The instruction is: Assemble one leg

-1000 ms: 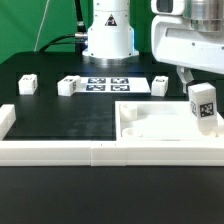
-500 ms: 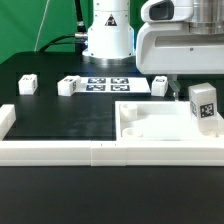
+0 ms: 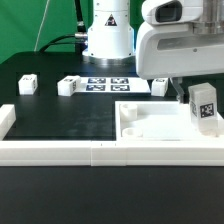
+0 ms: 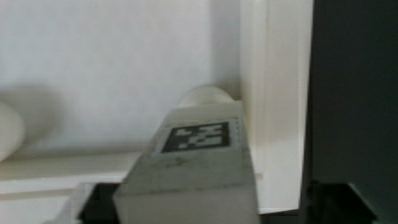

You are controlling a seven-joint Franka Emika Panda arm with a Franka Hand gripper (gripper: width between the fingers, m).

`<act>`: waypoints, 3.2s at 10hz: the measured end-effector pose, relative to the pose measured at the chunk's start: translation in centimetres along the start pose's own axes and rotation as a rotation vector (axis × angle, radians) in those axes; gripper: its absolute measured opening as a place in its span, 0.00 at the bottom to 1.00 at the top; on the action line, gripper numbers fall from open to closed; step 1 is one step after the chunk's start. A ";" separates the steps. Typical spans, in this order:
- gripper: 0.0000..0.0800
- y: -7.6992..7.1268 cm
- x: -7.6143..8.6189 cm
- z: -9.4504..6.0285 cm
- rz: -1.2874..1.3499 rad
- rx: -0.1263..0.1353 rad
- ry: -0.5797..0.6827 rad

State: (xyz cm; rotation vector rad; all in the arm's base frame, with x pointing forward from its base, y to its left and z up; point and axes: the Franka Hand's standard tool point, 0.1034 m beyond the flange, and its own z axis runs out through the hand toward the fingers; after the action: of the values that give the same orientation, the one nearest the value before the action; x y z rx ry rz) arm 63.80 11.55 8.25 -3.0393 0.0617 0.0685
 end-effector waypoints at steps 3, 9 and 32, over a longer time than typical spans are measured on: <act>0.36 0.0 0.0 0.0 0.009 0.001 0.000; 0.36 -0.2 0.0 0.1 0.553 -0.007 0.009; 0.81 -0.7 0.0 0.2 0.268 -0.014 0.016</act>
Offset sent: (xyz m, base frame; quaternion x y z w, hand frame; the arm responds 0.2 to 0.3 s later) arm 0.0000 0.0000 0.0000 0.0000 0.0000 0.0799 0.9968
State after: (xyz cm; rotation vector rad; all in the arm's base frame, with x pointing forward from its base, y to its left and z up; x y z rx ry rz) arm 63.81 12.26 8.14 -3.0246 0.4702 0.0646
